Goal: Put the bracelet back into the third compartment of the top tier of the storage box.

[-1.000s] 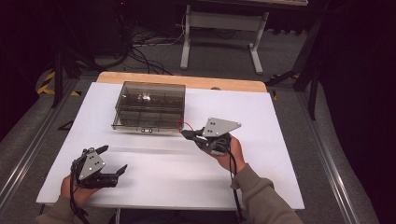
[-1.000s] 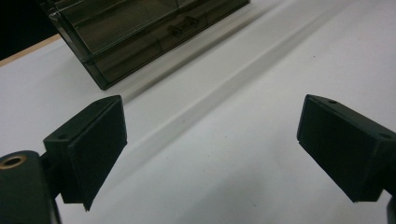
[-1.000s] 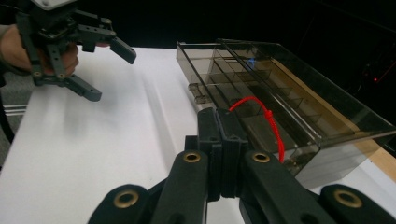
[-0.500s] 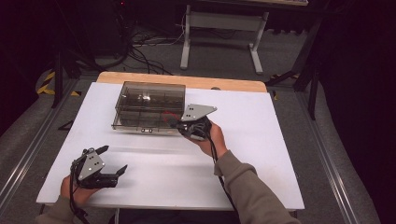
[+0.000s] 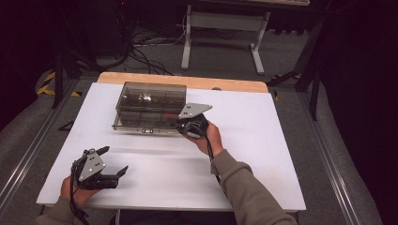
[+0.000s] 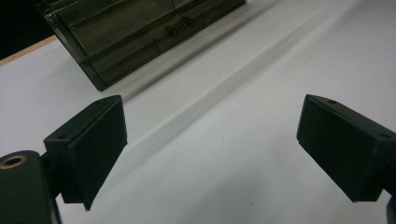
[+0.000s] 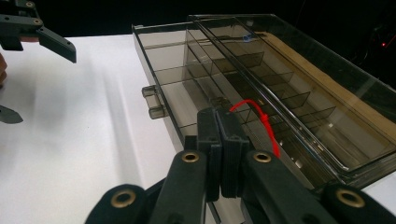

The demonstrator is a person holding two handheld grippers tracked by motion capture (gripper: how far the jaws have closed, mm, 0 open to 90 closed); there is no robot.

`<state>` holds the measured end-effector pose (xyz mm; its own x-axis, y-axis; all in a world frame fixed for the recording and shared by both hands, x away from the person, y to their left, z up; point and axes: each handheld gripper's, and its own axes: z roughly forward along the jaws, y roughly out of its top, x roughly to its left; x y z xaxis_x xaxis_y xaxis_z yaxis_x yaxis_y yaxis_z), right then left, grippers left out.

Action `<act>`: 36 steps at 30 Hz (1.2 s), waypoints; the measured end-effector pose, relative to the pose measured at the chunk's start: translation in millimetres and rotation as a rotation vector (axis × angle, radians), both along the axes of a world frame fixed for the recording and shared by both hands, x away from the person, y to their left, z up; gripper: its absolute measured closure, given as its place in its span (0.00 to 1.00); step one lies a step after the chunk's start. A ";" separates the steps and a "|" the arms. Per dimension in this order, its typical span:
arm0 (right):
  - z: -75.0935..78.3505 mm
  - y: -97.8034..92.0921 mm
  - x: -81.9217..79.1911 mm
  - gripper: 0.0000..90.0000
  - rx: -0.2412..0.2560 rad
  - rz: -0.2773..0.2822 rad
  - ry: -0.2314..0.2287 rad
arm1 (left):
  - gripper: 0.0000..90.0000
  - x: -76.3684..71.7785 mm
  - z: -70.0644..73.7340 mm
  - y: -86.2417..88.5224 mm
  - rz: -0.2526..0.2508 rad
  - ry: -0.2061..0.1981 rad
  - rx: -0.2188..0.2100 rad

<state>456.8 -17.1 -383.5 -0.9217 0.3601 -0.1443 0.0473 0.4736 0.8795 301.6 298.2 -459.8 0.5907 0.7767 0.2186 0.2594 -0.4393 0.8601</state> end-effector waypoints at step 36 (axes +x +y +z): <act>16.8 -24.9 -12.5 0.86 0.052 -0.136 -0.117 | 0.47 -0.5 0.4 0.1 -0.033 0.023 0.000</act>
